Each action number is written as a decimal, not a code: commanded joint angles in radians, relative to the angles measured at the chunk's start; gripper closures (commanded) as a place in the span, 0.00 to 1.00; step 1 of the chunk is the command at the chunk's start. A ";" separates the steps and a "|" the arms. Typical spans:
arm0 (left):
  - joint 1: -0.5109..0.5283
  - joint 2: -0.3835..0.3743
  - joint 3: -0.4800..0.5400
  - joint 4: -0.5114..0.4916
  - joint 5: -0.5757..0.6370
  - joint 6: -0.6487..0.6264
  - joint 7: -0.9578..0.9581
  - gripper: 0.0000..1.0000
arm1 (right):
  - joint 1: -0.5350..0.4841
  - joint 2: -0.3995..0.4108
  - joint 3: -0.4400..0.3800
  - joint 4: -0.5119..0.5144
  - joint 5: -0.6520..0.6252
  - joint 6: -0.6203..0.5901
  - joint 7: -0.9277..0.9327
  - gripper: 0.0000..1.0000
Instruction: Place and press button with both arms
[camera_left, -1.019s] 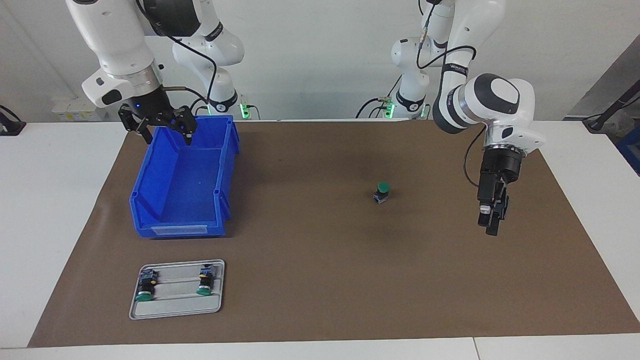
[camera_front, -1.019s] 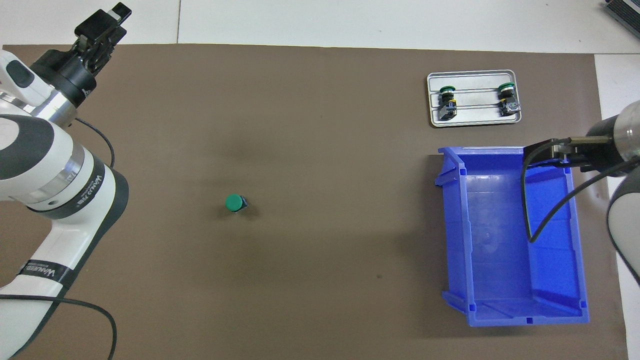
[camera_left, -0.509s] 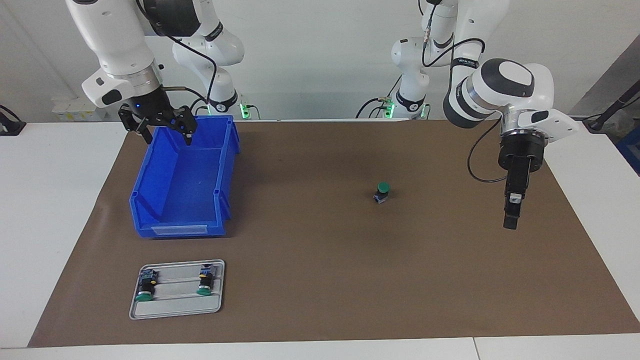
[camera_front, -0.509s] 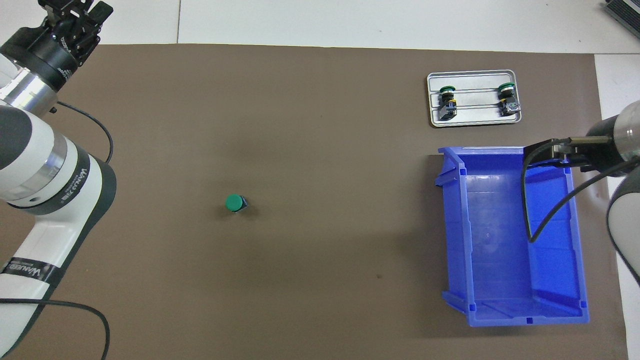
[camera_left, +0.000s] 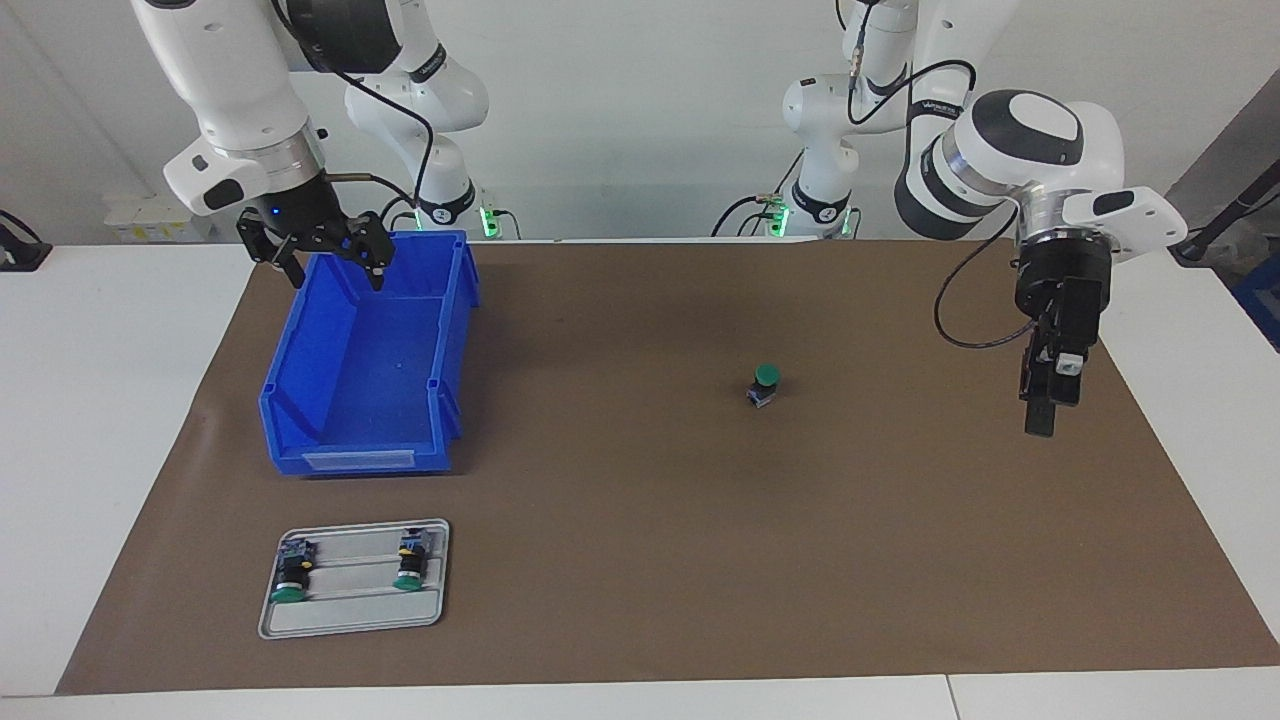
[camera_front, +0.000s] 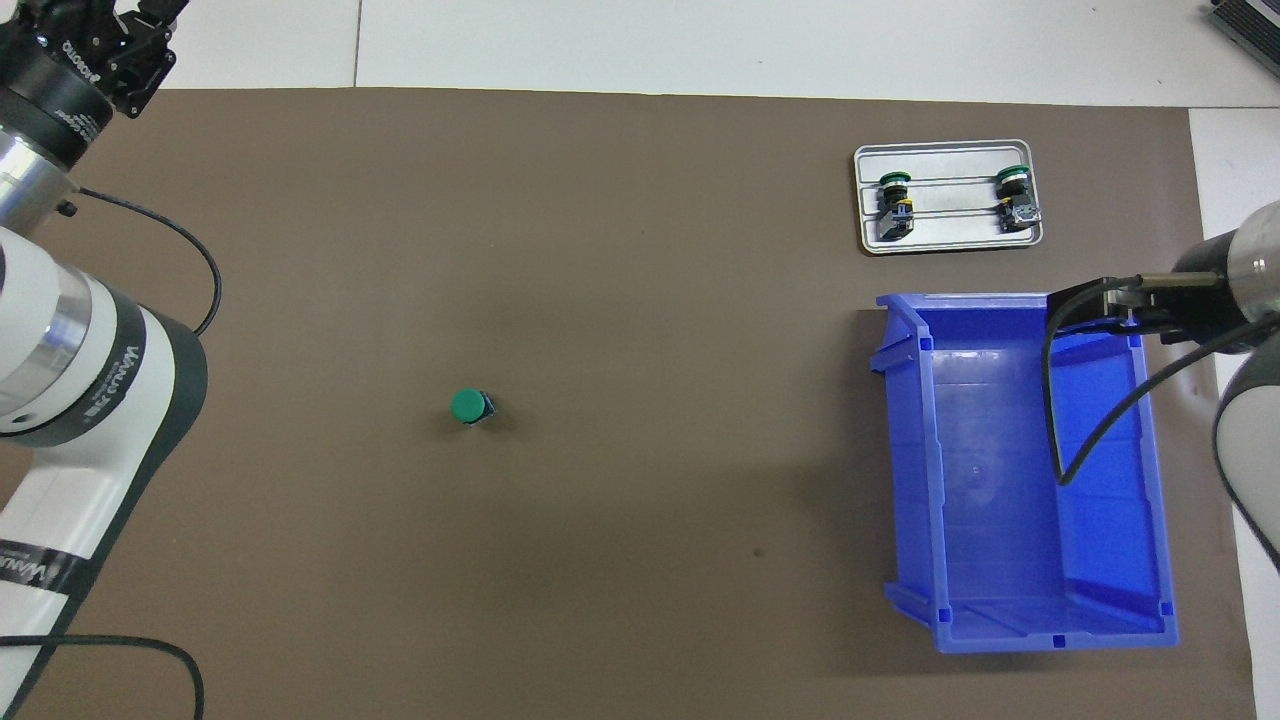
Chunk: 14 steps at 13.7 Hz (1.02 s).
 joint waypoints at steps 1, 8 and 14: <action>-0.056 -0.029 -0.007 -0.024 0.020 0.013 -0.033 0.21 | -0.002 -0.011 0.000 -0.011 0.011 -0.003 0.007 0.00; -0.159 -0.028 -0.005 -0.040 0.164 0.022 -0.030 0.20 | -0.002 -0.011 0.000 -0.011 0.011 -0.003 0.007 0.00; -0.173 -0.029 -0.010 -0.035 0.314 -0.059 -0.027 0.20 | -0.003 -0.011 0.000 -0.011 0.011 -0.003 0.007 0.00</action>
